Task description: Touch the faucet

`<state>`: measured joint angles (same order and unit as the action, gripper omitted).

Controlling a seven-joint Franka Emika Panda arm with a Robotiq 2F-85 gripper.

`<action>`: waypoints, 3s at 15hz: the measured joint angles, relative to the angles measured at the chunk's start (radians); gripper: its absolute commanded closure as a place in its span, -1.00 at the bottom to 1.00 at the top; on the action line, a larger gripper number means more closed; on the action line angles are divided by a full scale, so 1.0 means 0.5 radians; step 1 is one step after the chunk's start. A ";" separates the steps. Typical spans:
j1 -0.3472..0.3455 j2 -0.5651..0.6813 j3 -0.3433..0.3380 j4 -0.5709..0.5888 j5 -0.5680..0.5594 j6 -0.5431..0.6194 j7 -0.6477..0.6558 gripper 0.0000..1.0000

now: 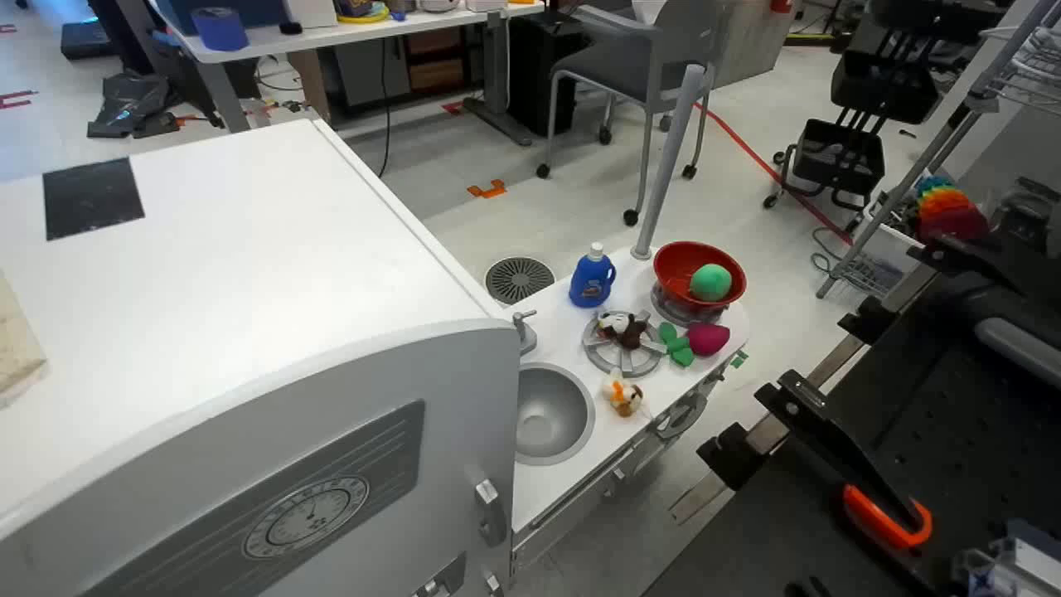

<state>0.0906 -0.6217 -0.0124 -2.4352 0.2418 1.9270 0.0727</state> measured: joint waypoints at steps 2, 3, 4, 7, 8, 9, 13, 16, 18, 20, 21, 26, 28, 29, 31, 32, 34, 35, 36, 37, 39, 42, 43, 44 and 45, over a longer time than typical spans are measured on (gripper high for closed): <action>0.000 -0.002 0.000 0.008 0.000 0.000 0.000 -1.00; 0.000 -0.002 0.000 0.010 0.000 0.000 0.000 -1.00; 0.000 -0.002 0.000 0.010 0.000 0.000 0.000 -1.00; 0.000 -0.002 0.000 0.010 0.000 0.000 0.000 -1.00; 0.000 -0.002 0.000 0.010 0.000 0.000 0.000 -1.00; 0.000 -0.002 0.000 0.010 0.000 0.000 0.000 -1.00; -0.010 0.005 0.011 0.006 -0.005 0.000 0.012 -1.00; -0.042 0.116 0.129 0.012 -0.048 0.042 0.163 -1.00; -0.045 0.301 0.230 0.056 -0.058 0.124 0.303 -1.00; -0.047 0.543 0.296 0.147 -0.079 0.210 0.442 -1.00; -0.049 0.676 0.314 0.209 -0.111 0.232 0.521 -1.00; -0.069 1.341 0.290 0.588 -0.324 0.362 0.778 -1.00; -0.066 1.607 0.243 0.766 -0.421 0.415 0.871 -1.00; -0.059 1.739 0.218 0.856 -0.451 0.446 0.908 -1.00; -0.033 2.000 0.170 1.033 -0.465 0.499 0.946 -1.00; -0.020 2.132 0.153 1.118 -0.449 0.508 0.949 -1.00; 0.005 2.388 0.134 1.284 -0.405 0.509 0.950 -1.00; 0.017 2.505 0.130 1.359 -0.378 0.510 0.950 -1.00; 0.027 2.612 0.128 1.430 -0.348 0.510 0.950 -1.00; 0.037 2.714 0.128 1.501 -0.317 0.519 0.945 -1.00; 0.051 2.913 0.125 1.662 -0.264 0.554 0.936 -1.00; 0.061 3.208 0.102 1.947 -0.239 0.583 0.935 -1.00; 0.061 3.300 0.101 2.045 -0.236 0.588 0.935 -1.00; 0.064 3.381 0.101 2.137 -0.232 0.596 0.933 -1.00; 0.069 3.457 0.101 2.225 -0.224 0.603 0.933 -1.00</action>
<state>0.1252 1.1070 0.0382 -1.3225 0.1299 2.2285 0.5393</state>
